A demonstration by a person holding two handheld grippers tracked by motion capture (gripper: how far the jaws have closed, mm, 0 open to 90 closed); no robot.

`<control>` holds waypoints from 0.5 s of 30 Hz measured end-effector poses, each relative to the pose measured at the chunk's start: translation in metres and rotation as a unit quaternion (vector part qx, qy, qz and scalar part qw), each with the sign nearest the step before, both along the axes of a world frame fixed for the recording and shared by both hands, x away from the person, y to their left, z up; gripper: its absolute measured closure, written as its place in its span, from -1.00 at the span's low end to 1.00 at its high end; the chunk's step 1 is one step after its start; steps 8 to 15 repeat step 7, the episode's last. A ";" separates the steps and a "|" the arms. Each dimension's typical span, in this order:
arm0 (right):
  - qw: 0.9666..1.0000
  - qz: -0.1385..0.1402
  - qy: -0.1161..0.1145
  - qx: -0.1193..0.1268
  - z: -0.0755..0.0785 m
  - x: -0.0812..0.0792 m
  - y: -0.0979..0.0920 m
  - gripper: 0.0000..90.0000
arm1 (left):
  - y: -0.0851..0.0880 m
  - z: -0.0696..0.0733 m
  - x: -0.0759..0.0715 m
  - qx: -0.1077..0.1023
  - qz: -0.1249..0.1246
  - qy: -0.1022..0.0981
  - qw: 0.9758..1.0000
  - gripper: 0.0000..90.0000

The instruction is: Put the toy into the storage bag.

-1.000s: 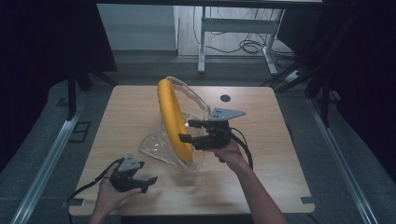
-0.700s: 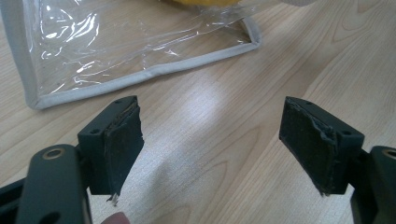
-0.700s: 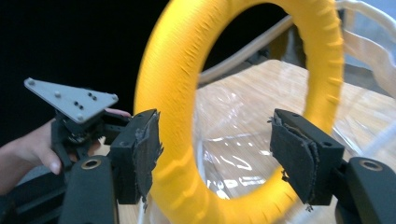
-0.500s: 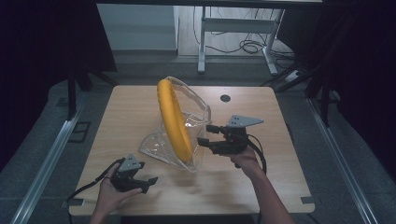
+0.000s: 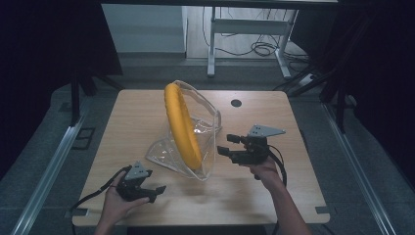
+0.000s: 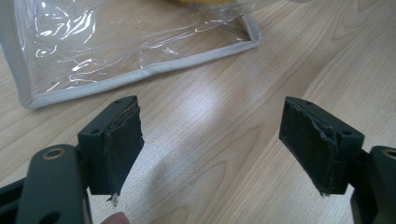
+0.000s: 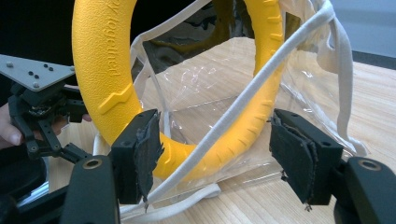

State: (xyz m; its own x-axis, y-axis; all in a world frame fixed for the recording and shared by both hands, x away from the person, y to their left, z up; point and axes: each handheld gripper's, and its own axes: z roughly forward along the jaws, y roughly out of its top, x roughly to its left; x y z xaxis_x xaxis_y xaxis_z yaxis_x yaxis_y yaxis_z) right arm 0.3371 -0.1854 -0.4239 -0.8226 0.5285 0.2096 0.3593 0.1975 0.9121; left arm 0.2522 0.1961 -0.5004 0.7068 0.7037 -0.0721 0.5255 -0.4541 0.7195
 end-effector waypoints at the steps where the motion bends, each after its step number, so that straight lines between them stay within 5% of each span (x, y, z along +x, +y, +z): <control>1: 1.000 0.000 -0.001 -0.002 0.000 0.000 0.000 -0.25 | 0.000 0.000 0.000 -0.001 0.001 0.001 1.000 -0.53; 15: 1.000 -0.001 0.000 -0.008 -0.004 -0.001 0.000 -0.25 | 0.000 0.000 0.000 0.000 0.001 0.000 1.000 -0.53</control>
